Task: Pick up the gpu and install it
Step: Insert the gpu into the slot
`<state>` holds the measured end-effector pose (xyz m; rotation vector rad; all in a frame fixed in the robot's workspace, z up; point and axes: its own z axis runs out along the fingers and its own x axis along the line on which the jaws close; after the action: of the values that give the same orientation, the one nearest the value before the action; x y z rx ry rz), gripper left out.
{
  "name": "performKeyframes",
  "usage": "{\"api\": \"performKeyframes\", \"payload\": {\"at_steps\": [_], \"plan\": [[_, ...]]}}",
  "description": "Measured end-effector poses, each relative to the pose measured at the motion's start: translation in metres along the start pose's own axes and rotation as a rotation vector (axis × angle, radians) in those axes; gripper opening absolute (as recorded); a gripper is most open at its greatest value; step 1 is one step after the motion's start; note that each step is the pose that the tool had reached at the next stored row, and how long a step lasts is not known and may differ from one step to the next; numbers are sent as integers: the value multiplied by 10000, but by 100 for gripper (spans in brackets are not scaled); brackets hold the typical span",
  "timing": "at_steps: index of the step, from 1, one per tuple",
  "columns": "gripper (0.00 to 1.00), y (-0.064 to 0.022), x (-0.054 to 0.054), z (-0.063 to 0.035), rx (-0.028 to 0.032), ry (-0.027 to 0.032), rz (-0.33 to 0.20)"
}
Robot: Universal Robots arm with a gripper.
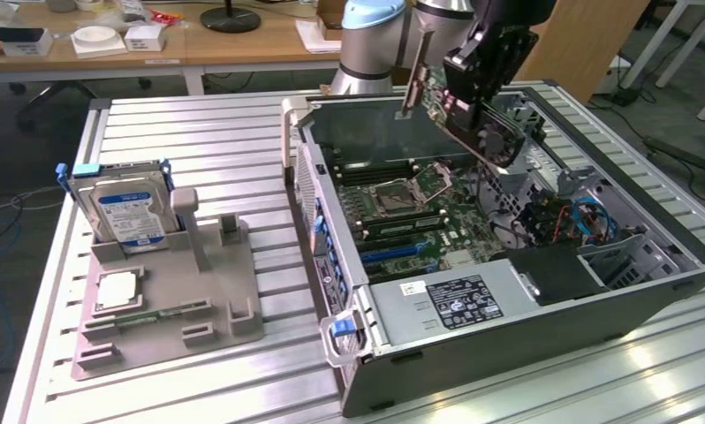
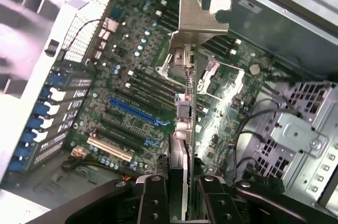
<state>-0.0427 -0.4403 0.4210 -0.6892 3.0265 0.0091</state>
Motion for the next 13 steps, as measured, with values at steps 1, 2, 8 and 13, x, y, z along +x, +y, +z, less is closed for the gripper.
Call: {"api": "performKeyframes", "payload": {"at_steps": [1, 2, 8, 13], "plan": [[27, 0, 0, 0, -7, 0, -162], [27, 0, 0, 0, -13, -1, -333], [27, 0, 0, 0, -53, -4, -1376], [27, 0, 0, 0, -86, -7, -2251]]}}
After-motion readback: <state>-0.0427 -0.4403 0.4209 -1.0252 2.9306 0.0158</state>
